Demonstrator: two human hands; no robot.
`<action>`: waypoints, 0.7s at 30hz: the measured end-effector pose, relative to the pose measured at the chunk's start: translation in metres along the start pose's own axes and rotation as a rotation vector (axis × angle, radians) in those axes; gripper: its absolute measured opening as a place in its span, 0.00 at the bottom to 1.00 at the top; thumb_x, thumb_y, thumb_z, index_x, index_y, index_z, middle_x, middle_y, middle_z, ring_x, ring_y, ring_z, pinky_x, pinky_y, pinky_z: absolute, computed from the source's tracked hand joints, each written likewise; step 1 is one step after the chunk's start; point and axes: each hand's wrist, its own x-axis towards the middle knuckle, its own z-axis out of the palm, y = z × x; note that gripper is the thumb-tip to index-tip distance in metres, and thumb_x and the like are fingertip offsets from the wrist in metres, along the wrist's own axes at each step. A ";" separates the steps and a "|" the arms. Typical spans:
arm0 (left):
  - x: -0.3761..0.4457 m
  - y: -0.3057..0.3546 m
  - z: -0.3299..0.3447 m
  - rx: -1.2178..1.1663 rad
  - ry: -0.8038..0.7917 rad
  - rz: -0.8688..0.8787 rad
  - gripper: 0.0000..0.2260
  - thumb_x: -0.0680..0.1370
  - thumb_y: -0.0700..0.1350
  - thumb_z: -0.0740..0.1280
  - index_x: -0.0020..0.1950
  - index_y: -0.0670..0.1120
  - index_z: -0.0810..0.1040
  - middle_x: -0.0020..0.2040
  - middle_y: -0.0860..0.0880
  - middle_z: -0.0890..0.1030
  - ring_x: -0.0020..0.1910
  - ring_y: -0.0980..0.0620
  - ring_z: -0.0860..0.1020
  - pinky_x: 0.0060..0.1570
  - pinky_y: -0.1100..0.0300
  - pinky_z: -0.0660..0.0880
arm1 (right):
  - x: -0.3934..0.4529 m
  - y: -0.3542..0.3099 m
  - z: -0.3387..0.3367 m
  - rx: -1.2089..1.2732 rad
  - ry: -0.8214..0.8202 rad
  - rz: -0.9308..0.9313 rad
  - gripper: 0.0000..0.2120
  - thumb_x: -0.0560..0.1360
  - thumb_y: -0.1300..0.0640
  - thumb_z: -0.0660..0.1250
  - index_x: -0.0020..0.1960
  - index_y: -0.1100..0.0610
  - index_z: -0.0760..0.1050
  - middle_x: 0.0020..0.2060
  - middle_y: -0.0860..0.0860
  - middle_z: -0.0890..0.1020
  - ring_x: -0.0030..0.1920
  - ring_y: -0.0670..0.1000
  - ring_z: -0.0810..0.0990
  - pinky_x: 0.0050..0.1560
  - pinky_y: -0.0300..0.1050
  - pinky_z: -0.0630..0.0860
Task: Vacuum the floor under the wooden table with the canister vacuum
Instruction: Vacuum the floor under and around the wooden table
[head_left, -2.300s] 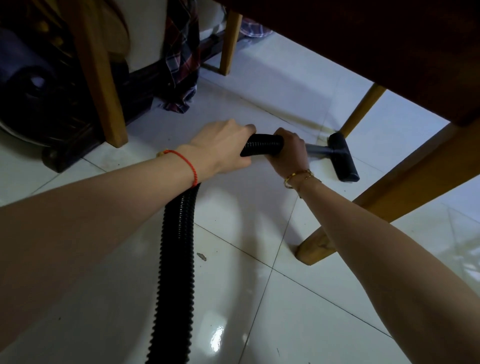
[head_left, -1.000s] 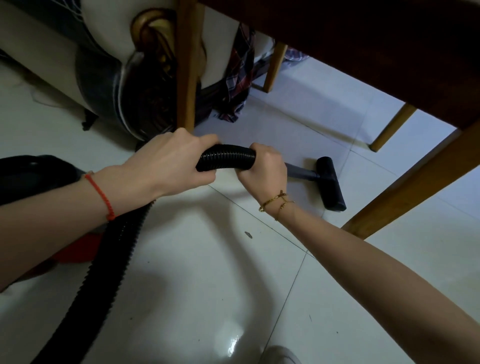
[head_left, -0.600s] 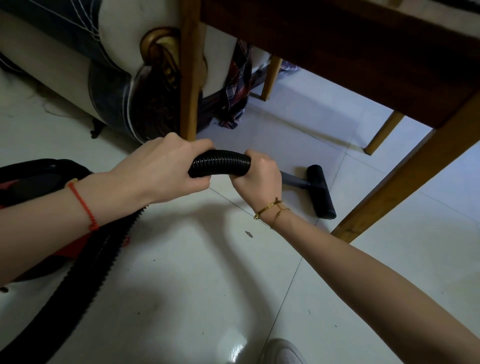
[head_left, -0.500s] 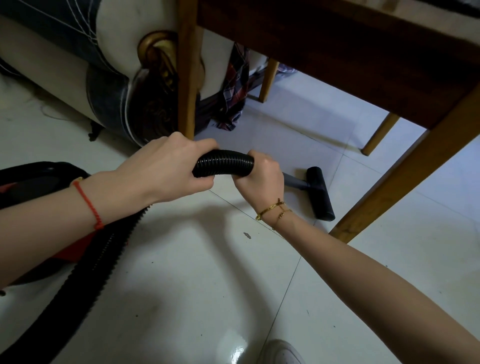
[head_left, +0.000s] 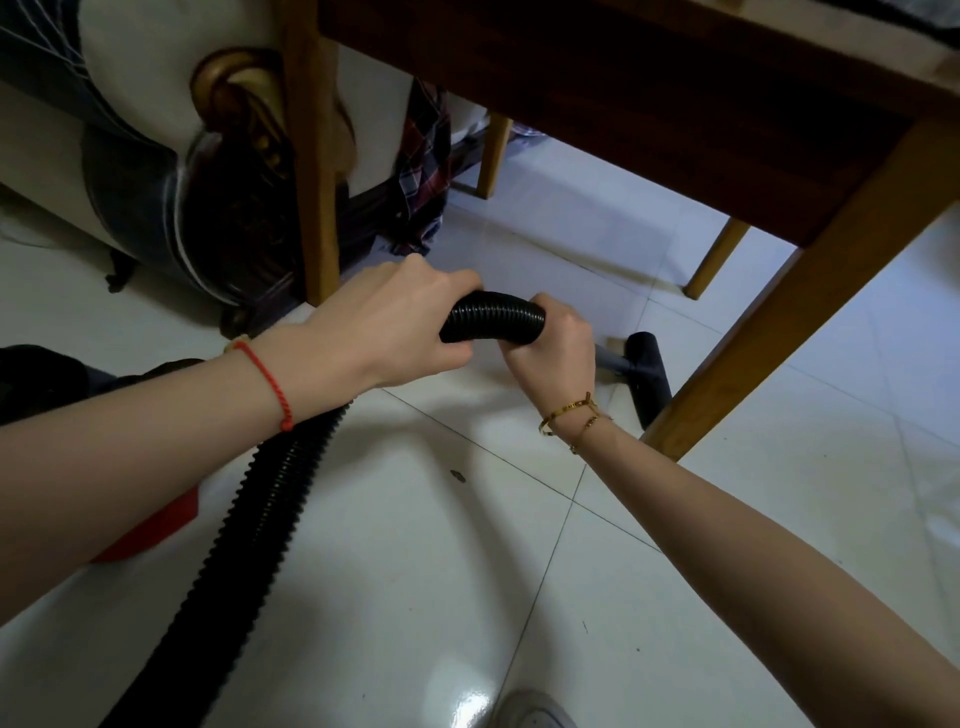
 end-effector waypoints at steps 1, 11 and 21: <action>0.005 0.002 0.004 0.000 -0.006 0.006 0.17 0.73 0.51 0.67 0.61 0.52 0.73 0.39 0.49 0.78 0.34 0.47 0.76 0.34 0.55 0.76 | 0.002 0.006 -0.001 0.000 -0.003 0.004 0.10 0.69 0.55 0.70 0.36 0.54 0.68 0.30 0.49 0.75 0.33 0.50 0.73 0.28 0.36 0.60; 0.069 0.020 0.045 -0.010 -0.048 0.031 0.15 0.74 0.49 0.66 0.59 0.48 0.74 0.42 0.45 0.79 0.39 0.42 0.79 0.38 0.50 0.77 | 0.035 0.065 0.004 -0.049 0.029 0.073 0.08 0.70 0.58 0.69 0.37 0.56 0.71 0.31 0.49 0.74 0.34 0.51 0.71 0.46 0.44 0.71; 0.124 0.029 0.089 0.003 -0.086 -0.009 0.15 0.74 0.47 0.66 0.60 0.46 0.73 0.45 0.43 0.78 0.41 0.41 0.78 0.35 0.55 0.68 | 0.070 0.127 0.024 -0.134 -0.002 0.157 0.06 0.71 0.57 0.66 0.42 0.60 0.73 0.40 0.55 0.79 0.46 0.58 0.74 0.41 0.42 0.58</action>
